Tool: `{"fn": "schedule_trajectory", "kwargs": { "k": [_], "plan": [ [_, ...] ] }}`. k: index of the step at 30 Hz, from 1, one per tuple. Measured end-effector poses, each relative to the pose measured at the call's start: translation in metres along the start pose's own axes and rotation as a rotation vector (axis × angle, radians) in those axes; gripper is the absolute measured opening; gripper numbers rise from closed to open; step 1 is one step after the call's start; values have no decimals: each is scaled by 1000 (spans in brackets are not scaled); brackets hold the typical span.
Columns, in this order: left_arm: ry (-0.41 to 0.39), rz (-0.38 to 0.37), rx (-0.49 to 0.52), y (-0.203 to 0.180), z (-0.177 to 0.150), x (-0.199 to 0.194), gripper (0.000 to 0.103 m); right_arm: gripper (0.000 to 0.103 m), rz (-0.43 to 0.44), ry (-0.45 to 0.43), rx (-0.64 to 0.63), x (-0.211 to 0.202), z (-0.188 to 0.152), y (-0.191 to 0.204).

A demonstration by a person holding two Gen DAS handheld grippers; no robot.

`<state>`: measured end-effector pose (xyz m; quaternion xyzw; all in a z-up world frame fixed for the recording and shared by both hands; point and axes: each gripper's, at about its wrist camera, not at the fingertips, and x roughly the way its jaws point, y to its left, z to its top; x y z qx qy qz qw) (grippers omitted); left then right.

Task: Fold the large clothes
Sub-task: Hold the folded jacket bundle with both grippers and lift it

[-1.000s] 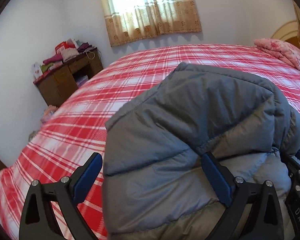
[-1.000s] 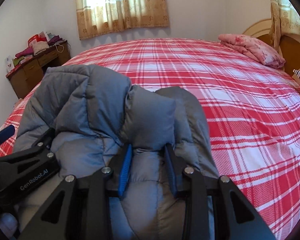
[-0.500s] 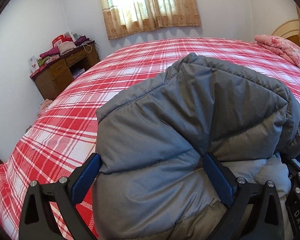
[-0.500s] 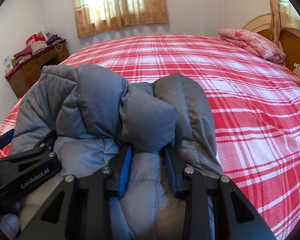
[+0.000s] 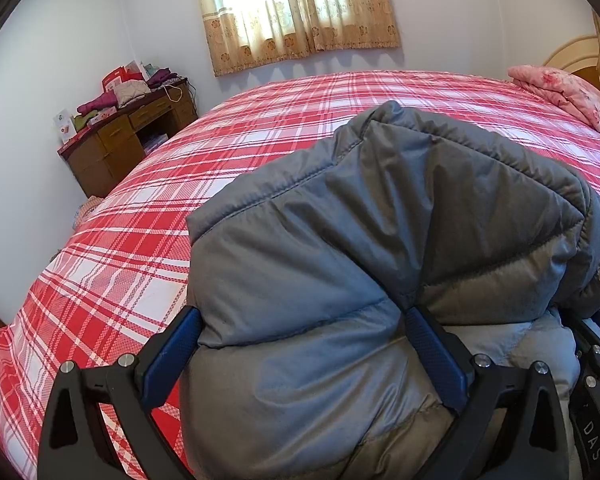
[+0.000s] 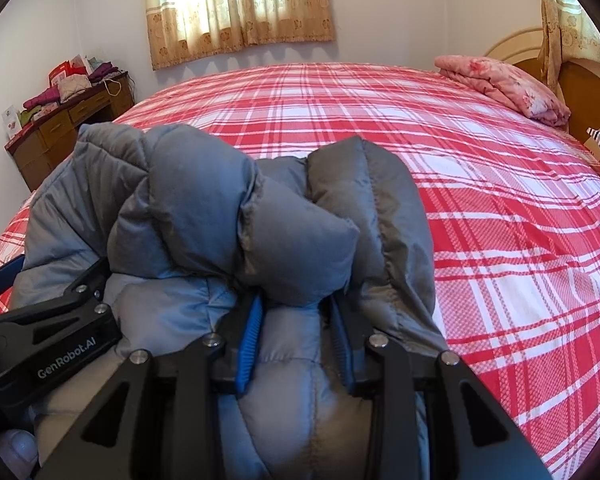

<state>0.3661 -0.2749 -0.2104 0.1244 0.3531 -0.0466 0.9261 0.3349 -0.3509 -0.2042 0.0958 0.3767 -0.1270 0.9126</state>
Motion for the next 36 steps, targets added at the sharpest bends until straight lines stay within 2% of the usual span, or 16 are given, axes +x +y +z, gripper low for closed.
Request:
{"fn": "schedule_trajectory", "kwargs": {
  "k": [32, 36],
  "plan": [
    [37, 14, 40, -6, 0, 9, 102, 37, -11, 28, -1, 8, 0, 3],
    [55, -3, 42, -4, 5, 7, 102, 37, 13, 12, 21, -3, 4, -4]
  ]
}}
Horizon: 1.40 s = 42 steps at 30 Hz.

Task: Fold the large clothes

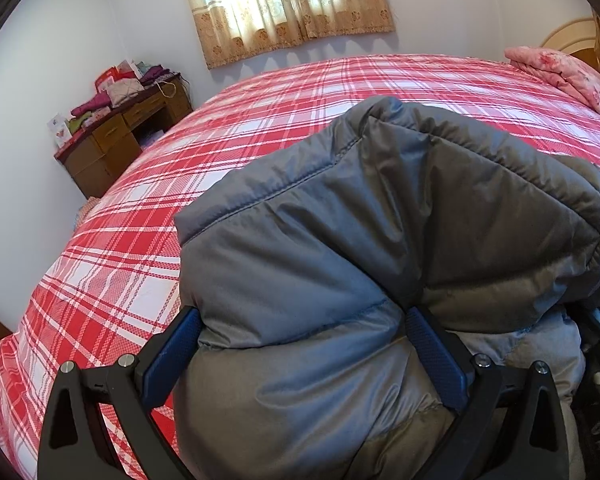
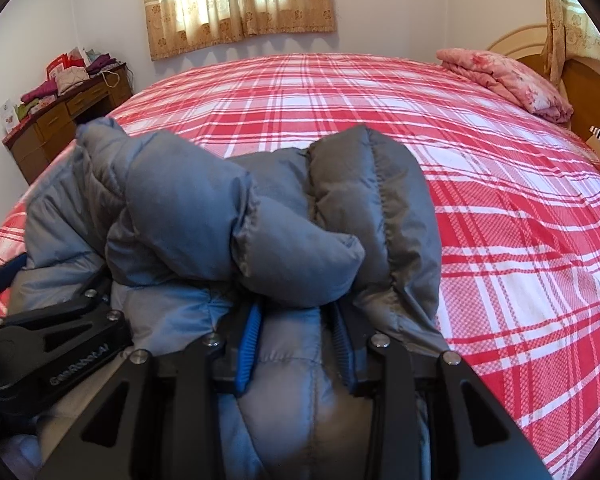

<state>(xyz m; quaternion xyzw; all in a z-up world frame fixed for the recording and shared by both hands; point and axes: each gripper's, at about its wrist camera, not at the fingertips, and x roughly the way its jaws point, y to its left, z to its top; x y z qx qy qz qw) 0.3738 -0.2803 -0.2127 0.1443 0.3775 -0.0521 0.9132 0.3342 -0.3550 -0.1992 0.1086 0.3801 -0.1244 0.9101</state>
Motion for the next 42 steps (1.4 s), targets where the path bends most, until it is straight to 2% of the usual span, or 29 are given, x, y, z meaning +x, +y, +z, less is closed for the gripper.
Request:
{"fn": "schedule_trajectory", "kwargs": {
  "k": [2, 5, 7, 9, 13, 18, 30, 34, 36, 38, 39, 40, 42],
  "plan": [
    [7, -28, -13, 10, 5, -9, 102, 37, 26, -88, 20, -27, 6, -2],
    [-89, -34, -96, 33, 21, -32, 102, 37, 42, -169, 34, -48, 28, -2],
    [-104, -26, -124, 40, 31, -30, 102, 37, 60, -135, 54, -37, 42, -2],
    [-75, -5, -107, 39, 35, -15, 102, 37, 35, -85, 67, -17, 49, -5],
    [-47, -35, -80, 29, 30, 3, 102, 37, 7, -1, 84, 14, 39, -11],
    [-77, -15, -45, 10, 23, 4, 102, 37, 22, 13, 96, 21, 28, -19],
    [-59, 0, -8, 2, 19, 13, 102, 37, 24, 30, 103, 29, 23, -17],
    [-25, -24, -4, 3, 22, 19, 102, 37, 31, 50, 101, 32, 25, -18],
    [-2, -66, 9, 10, 24, 15, 102, 38, 32, 67, 78, 27, 28, -17],
    [8, -97, -4, 25, 19, 0, 102, 54, 31, 43, 77, 9, 27, -21],
    [-13, -100, -29, 39, 12, -14, 102, 68, 38, 12, 98, -6, 23, -27],
    [-31, -96, -47, 51, 4, -26, 102, 74, 41, -22, 114, -19, 19, -32],
    [-37, -110, -73, 75, -15, -43, 102, 75, 19, -61, 133, -42, 6, -42]
  ]
}}
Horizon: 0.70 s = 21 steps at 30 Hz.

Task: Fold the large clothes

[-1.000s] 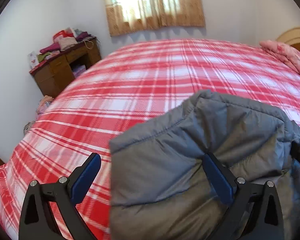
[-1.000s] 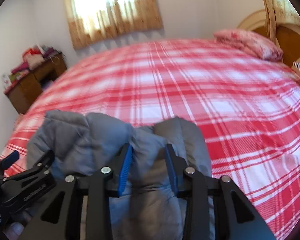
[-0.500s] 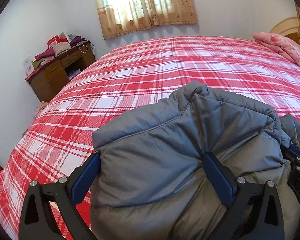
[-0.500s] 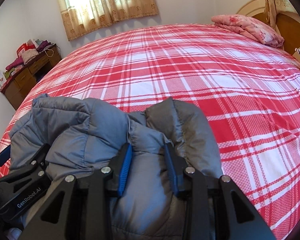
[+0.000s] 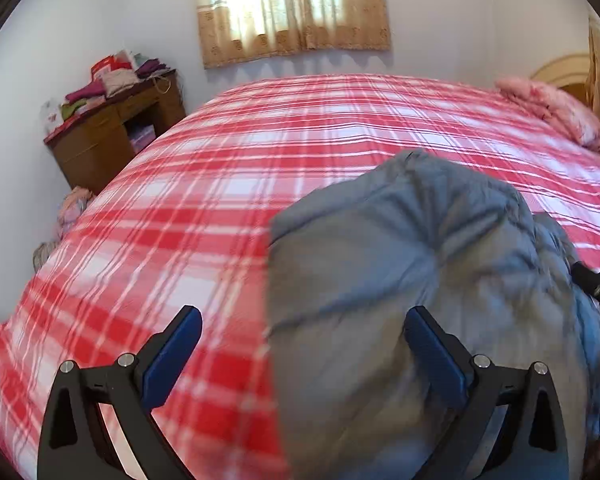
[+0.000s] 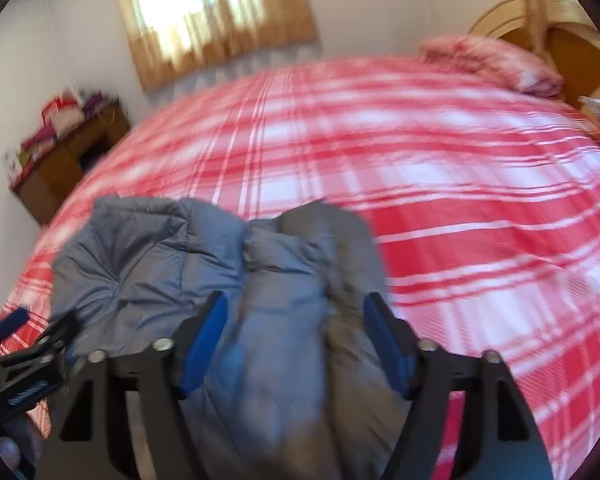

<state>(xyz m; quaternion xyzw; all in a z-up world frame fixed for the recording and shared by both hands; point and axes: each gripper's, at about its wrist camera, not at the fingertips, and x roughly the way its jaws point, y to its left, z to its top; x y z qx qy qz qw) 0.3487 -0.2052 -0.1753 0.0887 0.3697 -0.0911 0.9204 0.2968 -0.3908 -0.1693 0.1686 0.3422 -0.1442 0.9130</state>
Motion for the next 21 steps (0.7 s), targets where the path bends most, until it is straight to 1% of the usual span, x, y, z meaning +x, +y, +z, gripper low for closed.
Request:
{"fn": "schedule_trajectory", "kwargs": {
  "k": [2, 4, 5, 7, 12, 14, 15, 16, 18, 21],
  "plan": [
    [15, -18, -43, 18, -20, -8, 102, 75, 20, 8, 18, -9, -15, -8],
    [53, -51, -64, 23, -34, -4, 102, 75, 41, 65, 17, -3, -31, -9],
    [68, -66, -62, 20, -41, 0, 102, 75, 53, 68, 18, 0, -39, -10],
    [55, -67, -62, 14, -46, -2, 102, 76, 75, 65, 46, 3, -43, -14],
    [10, -33, 5, -10, -51, -3, 102, 76, 165, 91, 107, 11, -45, -25],
    [-1, -42, 13, -14, -52, -1, 102, 76, 171, 85, 112, 11, -47, -24],
    [-1, -45, 8, -12, -53, -1, 102, 75, 176, 83, 105, 10, -48, -22],
    [0, -51, 2, -12, -53, 0, 102, 70, 195, 80, 92, 9, -49, -19],
    [-9, -54, 0, -10, -54, 1, 102, 66, 227, 78, 65, 6, -53, -13],
    [-26, -37, 17, -14, -54, 0, 102, 65, 211, 94, 74, 12, -50, -12]
  ]
}}
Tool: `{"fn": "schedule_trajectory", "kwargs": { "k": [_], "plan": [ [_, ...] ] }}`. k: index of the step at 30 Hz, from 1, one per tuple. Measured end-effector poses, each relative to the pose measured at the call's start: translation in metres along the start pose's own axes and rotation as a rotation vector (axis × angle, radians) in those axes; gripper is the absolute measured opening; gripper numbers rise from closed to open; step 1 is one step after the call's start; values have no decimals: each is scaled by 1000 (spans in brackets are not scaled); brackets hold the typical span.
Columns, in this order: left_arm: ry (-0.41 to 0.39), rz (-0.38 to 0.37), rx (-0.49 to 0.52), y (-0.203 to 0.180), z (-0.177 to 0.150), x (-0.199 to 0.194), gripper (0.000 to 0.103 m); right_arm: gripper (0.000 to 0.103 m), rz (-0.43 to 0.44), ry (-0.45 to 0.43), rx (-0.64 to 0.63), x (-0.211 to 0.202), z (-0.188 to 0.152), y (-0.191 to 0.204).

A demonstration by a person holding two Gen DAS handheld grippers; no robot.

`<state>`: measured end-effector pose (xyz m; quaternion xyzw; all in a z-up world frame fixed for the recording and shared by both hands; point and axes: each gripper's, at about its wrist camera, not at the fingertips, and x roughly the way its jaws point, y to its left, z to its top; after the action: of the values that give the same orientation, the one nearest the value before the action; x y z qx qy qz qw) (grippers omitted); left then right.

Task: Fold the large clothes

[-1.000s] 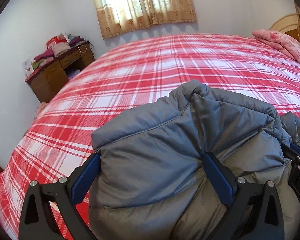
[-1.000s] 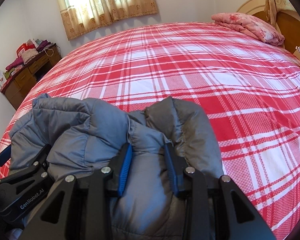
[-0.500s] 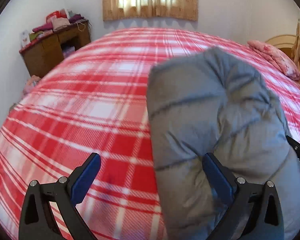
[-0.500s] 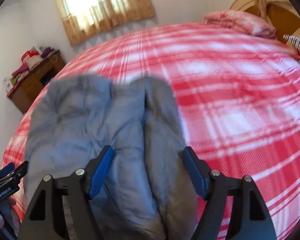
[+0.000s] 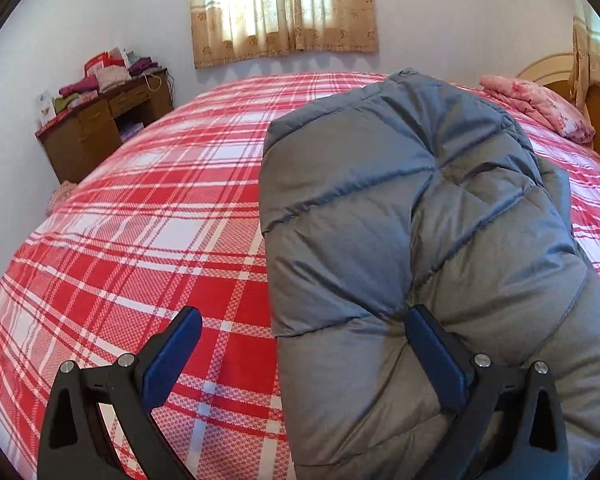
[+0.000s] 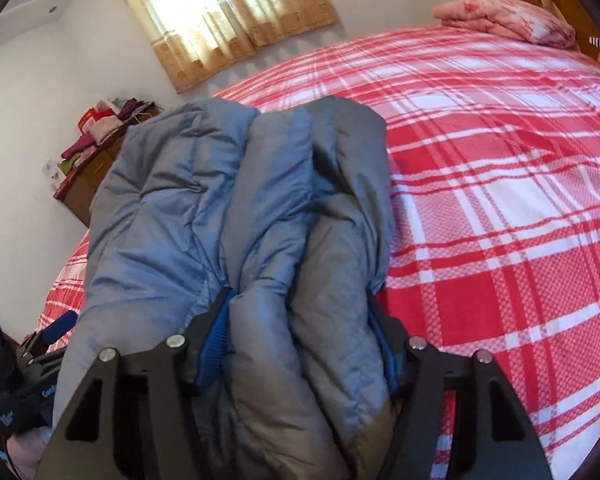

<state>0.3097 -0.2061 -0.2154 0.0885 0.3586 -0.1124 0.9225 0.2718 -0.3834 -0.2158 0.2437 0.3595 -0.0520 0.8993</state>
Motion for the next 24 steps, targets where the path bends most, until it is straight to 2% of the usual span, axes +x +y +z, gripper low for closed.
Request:
{"fn": "schedule_trajectory", "kwargs": {
  "k": [2, 4, 7, 8, 9, 10, 11, 12, 13, 14, 17, 24],
  "plan": [
    [-2, 11, 19, -5, 2, 1, 102, 64, -18, -2, -23, 1, 0, 4],
    [-1, 15, 35, -10, 4, 0, 101, 58, -24, 4, -39, 2, -1, 8],
    [7, -28, 29, -14, 5, 5, 97, 53, 23, 22, -17, 5, 1, 4],
    [19, -90, 15, -13, 5, 8, 83, 50, 37, 24, -8, 6, 2, 2],
    [18, -139, 24, -15, 5, 7, 71, 38, 57, 25, -17, 6, 1, 4],
    [7, -141, 56, -21, 5, 5, 59, 30, 65, 24, -35, 6, 1, 8],
    [-11, -120, 107, -30, 5, 1, 44, 28, 63, 22, -48, 5, 0, 11],
    [-24, -100, 152, -39, 4, -3, 37, 25, 61, 16, -55, 4, -1, 12],
    [-38, -74, 189, -45, 3, -7, 26, 22, 65, 10, -61, 2, -2, 14],
    [-47, -59, 212, -49, 2, -10, 20, 21, 65, 0, -68, 0, -2, 16],
    [-69, -54, 210, -44, 3, -25, 13, 19, 89, -41, -69, -15, -7, 18],
    [-198, -35, 187, -15, 15, -86, 12, 18, 169, -112, -70, -48, -9, 39]
  ]
}}
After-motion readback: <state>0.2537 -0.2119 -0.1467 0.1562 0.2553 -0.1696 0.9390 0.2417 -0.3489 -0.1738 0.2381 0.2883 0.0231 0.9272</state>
